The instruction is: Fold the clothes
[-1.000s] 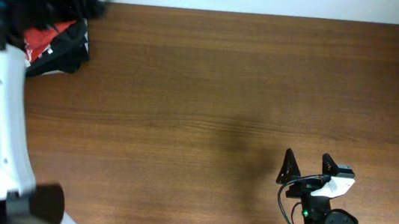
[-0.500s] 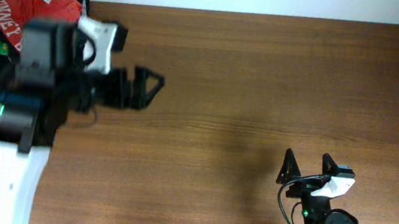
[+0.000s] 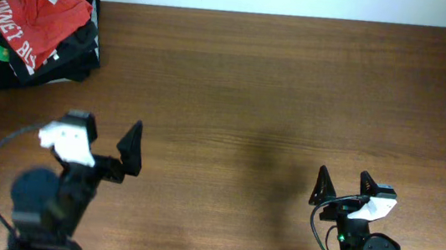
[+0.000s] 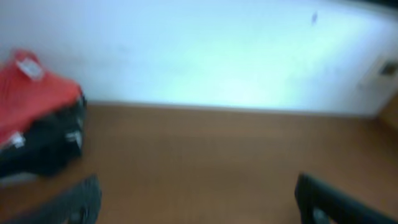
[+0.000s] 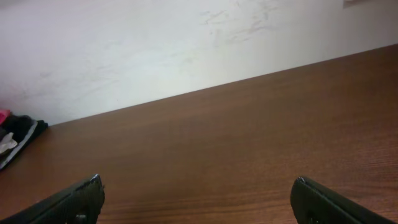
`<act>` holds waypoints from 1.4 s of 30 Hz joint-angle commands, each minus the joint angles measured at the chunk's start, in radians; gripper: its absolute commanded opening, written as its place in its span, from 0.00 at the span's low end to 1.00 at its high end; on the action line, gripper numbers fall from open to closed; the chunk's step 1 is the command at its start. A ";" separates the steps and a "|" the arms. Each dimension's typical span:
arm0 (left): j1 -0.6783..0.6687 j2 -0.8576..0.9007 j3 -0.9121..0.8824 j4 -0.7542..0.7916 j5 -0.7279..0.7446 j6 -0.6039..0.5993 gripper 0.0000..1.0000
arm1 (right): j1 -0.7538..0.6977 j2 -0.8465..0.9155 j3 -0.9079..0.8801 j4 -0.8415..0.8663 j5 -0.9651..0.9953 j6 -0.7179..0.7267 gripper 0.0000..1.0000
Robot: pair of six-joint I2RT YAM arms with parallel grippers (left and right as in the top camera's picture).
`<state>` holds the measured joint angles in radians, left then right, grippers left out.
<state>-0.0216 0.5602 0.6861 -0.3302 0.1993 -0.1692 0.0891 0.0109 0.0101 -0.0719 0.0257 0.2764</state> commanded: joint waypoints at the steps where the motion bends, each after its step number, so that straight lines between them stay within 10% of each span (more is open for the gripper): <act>1: 0.044 -0.196 -0.286 0.250 -0.051 0.006 0.99 | 0.009 -0.007 -0.005 -0.008 0.005 -0.010 0.99; 10: 0.084 -0.435 -0.664 0.590 -0.094 0.006 0.99 | 0.009 -0.007 -0.005 -0.008 0.005 -0.010 0.99; 22: 0.093 -0.555 -0.678 0.249 -0.225 0.006 0.99 | 0.009 -0.007 -0.005 -0.008 0.005 -0.010 0.99; 42: 0.093 -0.555 -0.678 0.247 -0.207 0.036 0.99 | 0.009 -0.007 -0.005 -0.008 0.005 -0.010 0.99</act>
<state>0.0662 0.0135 0.0120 -0.0788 -0.0048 -0.1497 0.0891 0.0109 0.0101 -0.0719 0.0261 0.2760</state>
